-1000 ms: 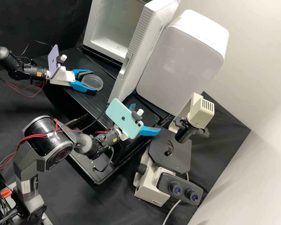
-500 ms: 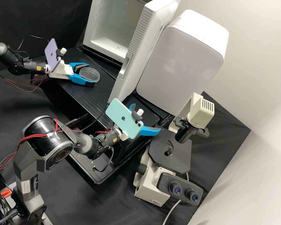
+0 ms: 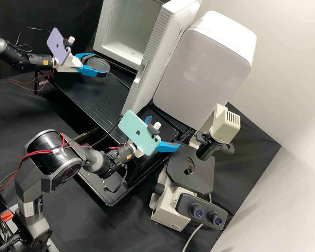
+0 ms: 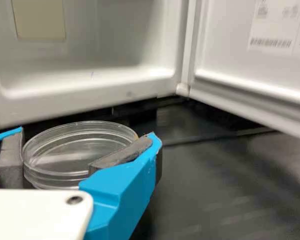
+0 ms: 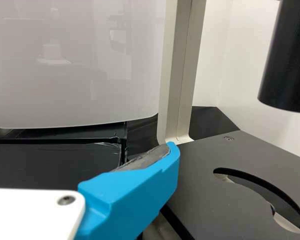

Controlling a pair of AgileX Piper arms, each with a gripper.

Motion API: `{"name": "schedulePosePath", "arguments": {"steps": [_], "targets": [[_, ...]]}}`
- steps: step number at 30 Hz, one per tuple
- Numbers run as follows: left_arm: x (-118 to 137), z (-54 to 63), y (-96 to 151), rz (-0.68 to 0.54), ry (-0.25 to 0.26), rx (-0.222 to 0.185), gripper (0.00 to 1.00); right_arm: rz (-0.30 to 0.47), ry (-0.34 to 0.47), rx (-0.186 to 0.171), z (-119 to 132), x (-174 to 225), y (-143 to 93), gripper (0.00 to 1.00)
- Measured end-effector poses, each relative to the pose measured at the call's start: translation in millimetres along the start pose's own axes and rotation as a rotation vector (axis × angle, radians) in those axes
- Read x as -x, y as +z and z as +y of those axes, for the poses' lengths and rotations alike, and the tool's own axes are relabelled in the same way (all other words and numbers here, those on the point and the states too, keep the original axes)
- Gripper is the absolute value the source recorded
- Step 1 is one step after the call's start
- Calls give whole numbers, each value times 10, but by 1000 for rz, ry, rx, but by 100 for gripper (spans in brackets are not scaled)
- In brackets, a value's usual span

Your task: Place the petri dish in the incubator

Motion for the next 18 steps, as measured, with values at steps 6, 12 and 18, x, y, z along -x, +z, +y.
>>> {"name": "schedulePosePath", "arguments": {"steps": [6,12,18], "targets": [[52,173,94,-47,43,-1,0,0,0,0,0,0,0,100],[123,302,184,-93,74,-35,0,0,0,0,0,0,0,100],[142,353,205,-103,88,-45,0,0,0,0,0,0,0,100]]}}
